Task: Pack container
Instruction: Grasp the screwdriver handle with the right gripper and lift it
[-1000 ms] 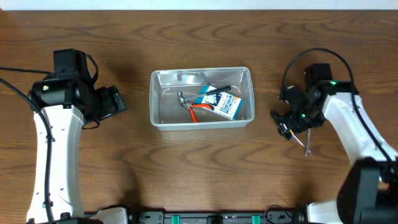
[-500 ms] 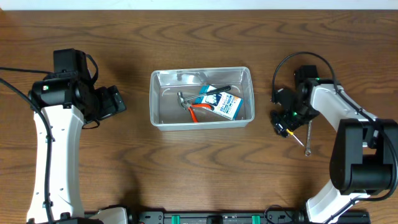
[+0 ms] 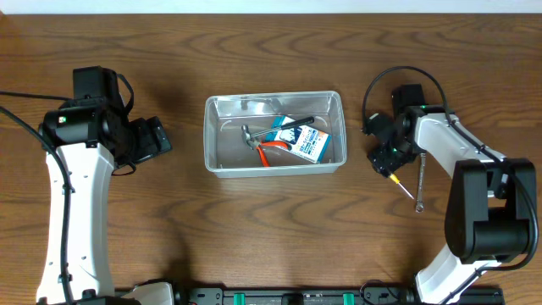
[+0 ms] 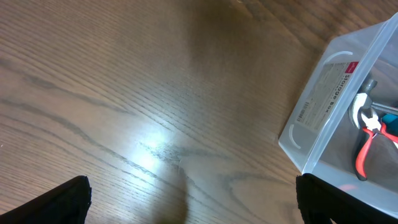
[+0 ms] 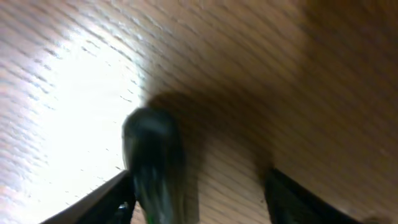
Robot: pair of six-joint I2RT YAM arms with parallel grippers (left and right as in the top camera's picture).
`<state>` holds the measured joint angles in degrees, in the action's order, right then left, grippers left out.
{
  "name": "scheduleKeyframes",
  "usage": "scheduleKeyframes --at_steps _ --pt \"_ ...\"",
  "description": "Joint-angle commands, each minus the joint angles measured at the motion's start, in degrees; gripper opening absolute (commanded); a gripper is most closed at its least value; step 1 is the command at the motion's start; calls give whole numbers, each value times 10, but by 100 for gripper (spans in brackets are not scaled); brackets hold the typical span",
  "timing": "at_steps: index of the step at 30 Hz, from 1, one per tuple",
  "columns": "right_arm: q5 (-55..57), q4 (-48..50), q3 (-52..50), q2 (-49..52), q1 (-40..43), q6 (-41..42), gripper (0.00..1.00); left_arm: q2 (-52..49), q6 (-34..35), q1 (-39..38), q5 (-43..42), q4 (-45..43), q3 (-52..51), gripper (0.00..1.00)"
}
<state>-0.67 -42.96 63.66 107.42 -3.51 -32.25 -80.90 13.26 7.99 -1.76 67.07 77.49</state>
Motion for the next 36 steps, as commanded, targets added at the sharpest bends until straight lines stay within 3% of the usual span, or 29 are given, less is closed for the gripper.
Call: scheduleKeyframes --at_steps 1,9,11,18,23,28,32,36 --pt "-7 3 -8 29 -10 -3 57 6 -3 0 -4 2 6 98" --pt "-13 0 -8 29 -11 28 32 6 -3 0 -4 2 6 98" --pt "-13 0 -8 29 -11 36 31 6 -3 0 -4 2 6 98" --pt "-43 -7 3 25 -11 71 1 6 -3 0 -4 2 6 98" --pt "-54 -81 98 -3 -11 97 1 6 -4 0 -4 2 6 98" --pt "-52 -168 262 -46 -19 122 1 6 -6 0 -4 2 6 98" --pt "-52 -195 365 -71 -57 123 1 6 -6 0 -4 3 6 98" --pt "-81 -202 407 -72 -129 70 1 6 -6 0 -4 4 6 98"
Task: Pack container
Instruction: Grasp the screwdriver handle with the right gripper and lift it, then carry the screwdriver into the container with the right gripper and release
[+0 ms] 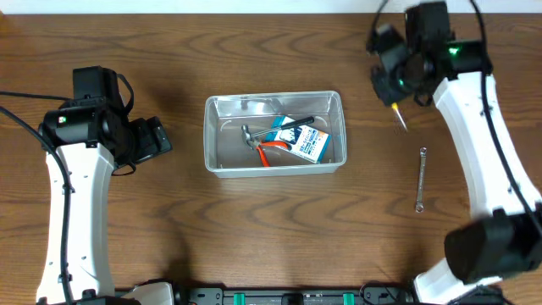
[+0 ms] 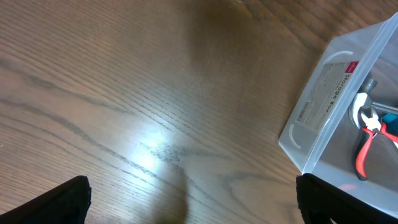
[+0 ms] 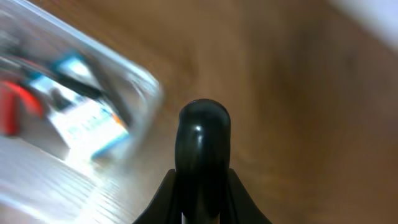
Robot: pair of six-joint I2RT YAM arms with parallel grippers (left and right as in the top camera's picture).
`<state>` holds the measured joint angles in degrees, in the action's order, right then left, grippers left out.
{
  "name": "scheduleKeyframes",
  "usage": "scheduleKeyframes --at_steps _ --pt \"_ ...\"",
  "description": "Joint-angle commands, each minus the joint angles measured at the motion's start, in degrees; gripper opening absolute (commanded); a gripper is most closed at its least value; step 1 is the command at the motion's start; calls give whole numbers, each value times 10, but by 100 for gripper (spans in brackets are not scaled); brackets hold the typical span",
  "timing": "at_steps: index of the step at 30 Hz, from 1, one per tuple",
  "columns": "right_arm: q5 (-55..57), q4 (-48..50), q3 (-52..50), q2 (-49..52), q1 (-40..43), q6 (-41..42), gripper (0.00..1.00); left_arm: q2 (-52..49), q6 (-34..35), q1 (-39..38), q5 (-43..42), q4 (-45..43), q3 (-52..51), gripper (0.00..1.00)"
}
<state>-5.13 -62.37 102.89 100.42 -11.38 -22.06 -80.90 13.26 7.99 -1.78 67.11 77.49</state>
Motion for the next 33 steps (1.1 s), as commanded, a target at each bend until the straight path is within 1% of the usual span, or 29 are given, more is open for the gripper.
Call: scheduleKeyframes --at_steps 1,5,8,10,13,18,22,23,24,25,26,27,30,33 --pt "-51 -7 15 -1 -73 -47 1 6 -6 0 -4 4 6 98" --pt "-69 -1 14 25 -161 -76 1 6 -5 0 -4 6 6 98" --pt "-69 2 14 64 -224 -115 1 6 -6 0 -4 6 6 98" --pt "-69 8 14 93 -252 -136 1 6 -6 0 -4 6 6 98" --pt "-69 23 14 134 -273 -162 1 6 -6 0 -4 6 6 98" --pt "-82 46 14 189 -275 -162 1 6 -6 0 -4 7 6 98" --pt "-86 45 14 208 -268 -161 2 6 -8 0 -3 8 6 98" --pt "-86 44 14 209 -266 -161 17 6 -10 0 -3 8 6 98" --pt "-86 43 15 209 -265 -161 43 6 -10 0 -3 8 6 98" --pt "-86 43 15 207 -265 -161 55 6 -10 0 -3 8 6 98" --pt "-84 42 16 204 -265 -161 61 6 -10 0 -3 8 6 98" --pt "-84 41 16 200 -265 -161 63 6 -10 0 -3 8 6 98" --pt "-75 33 24 179 -261 -135 65 6 -10 0 -3 10 6 98" --pt "-30 5 41 139 -247 -96 67 6 -12 0 -3 10 6 98"
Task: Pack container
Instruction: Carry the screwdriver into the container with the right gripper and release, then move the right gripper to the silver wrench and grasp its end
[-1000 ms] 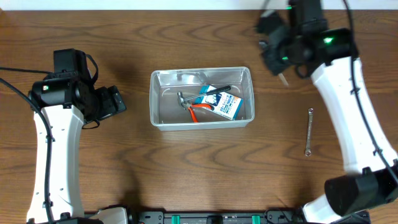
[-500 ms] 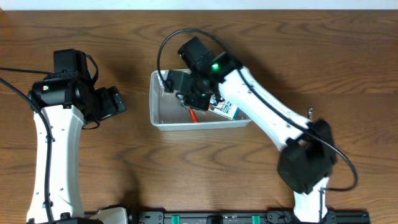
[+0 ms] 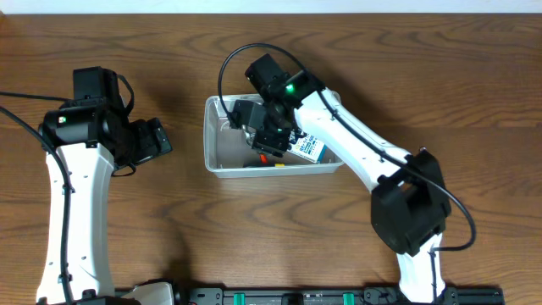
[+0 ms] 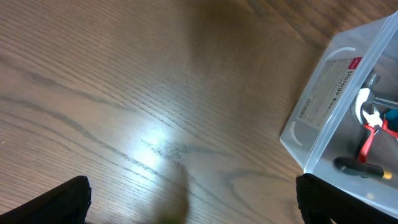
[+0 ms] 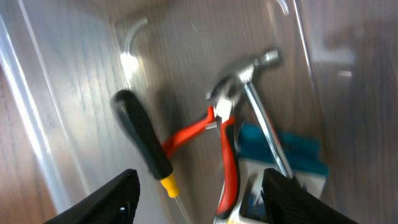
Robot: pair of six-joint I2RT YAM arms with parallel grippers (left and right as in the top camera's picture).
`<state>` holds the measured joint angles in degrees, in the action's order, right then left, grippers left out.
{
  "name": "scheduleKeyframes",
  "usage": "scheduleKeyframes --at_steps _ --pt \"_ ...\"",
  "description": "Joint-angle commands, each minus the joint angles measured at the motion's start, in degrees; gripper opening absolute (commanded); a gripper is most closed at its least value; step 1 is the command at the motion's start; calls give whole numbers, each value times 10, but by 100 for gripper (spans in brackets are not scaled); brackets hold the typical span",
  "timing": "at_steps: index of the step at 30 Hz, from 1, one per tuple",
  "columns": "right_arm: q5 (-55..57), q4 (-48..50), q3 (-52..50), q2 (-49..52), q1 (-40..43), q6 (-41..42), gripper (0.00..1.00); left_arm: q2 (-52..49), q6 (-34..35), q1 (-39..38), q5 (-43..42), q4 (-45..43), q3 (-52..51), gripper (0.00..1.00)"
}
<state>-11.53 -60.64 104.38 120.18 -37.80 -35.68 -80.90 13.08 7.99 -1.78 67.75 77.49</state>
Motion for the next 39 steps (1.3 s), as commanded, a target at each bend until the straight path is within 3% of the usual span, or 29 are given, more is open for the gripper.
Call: scheduleKeyframes --at_steps 1,7,15,20,33,39 --pt "60 -24 31 -76 26 62 68 6 -10 0 -3 4 6 98" --pt "207 -92 35 -194 133 228 77 6 -11 0 -3 4 6 98" --pt "188 -165 25 -240 380 329 88 6 -10 0 -3 3 6 98" --pt "171 -165 -55 -240 470 371 92 6 -10 0 -3 3 6 98" --pt "127 43 -363 -239 512 307 99 6 -10 0 -3 4 6 98" --pt "125 133 -425 -227 512 309 99 6 -10 0 -3 7 6 98"
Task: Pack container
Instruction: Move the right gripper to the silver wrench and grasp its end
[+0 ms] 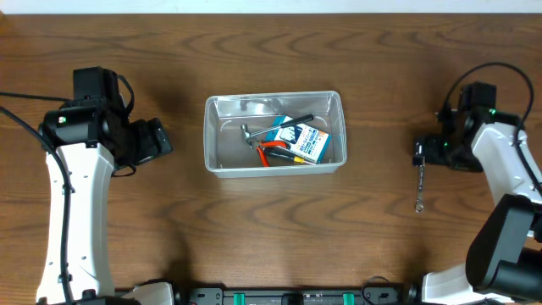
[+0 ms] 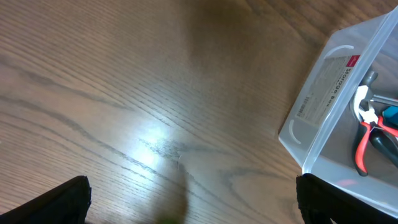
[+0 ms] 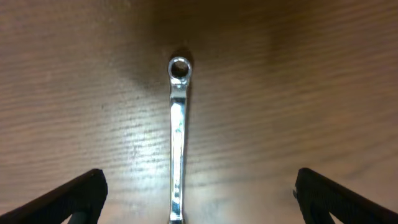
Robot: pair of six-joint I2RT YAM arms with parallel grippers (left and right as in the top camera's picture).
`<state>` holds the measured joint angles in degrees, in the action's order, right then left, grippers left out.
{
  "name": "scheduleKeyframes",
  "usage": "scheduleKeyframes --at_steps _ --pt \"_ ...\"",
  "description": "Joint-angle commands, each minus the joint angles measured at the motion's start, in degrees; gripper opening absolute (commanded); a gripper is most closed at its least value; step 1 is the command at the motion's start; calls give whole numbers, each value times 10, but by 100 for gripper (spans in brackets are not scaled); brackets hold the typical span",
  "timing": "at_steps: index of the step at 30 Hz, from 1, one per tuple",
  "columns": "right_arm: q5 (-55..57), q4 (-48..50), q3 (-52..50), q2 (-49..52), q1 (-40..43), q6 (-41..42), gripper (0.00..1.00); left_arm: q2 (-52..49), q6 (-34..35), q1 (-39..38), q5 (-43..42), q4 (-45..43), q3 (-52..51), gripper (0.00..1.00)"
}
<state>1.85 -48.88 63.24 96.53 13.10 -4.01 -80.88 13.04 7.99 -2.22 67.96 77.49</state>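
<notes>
The clear plastic container (image 1: 208,135) sits mid-table and holds a hammer, red pliers (image 1: 269,153), a blue card package (image 1: 306,141) and a black-handled screwdriver (image 1: 285,151). In the left wrist view its near wall (image 2: 323,106) and the pliers (image 2: 367,144) show. A silver wrench (image 1: 419,181) lies on the wood at the right. My right gripper (image 1: 421,156) hovers open over its upper end; the wrench (image 3: 177,140) runs between the fingertips (image 3: 78,198), untouched. My left gripper (image 1: 157,140) is open and empty, left of the container.
Dark wooden table (image 1: 271,237) all around. The right arm's cable loops above the right gripper. The table's far edge runs along the top of the overhead view.
My right gripper was open inside the container over the screwdriver lying there. Now it is out at the right, open above the wrench. The left arm has not moved.
My right gripper was down at the screwdriver beside the wrench on the right. Then it held the screwdriver up near the far right. Then it stood open in the container with the screwdriver lying inside. Now it hovers over the wrench.
</notes>
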Motion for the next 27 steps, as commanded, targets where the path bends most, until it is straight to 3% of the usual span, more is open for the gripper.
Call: scheduleKeyframes --at_steps 1,16,20,25,27 --pt "-8 21 -15 16 3 -8 99 6 -10 0 1 5 6 98" --pt "14 46 -14 132 3 3 97 6 -10 0 1 5 6 98" --pt "14 48 -14 133 3 3 87 6 -10 0 1 5 6 98" --pt "13 47 -14 133 3 3 62 6 -10 0 1 5 6 98" --pt "14 46 -14 133 3 3 57 6 -10 0 1 5 6 98"
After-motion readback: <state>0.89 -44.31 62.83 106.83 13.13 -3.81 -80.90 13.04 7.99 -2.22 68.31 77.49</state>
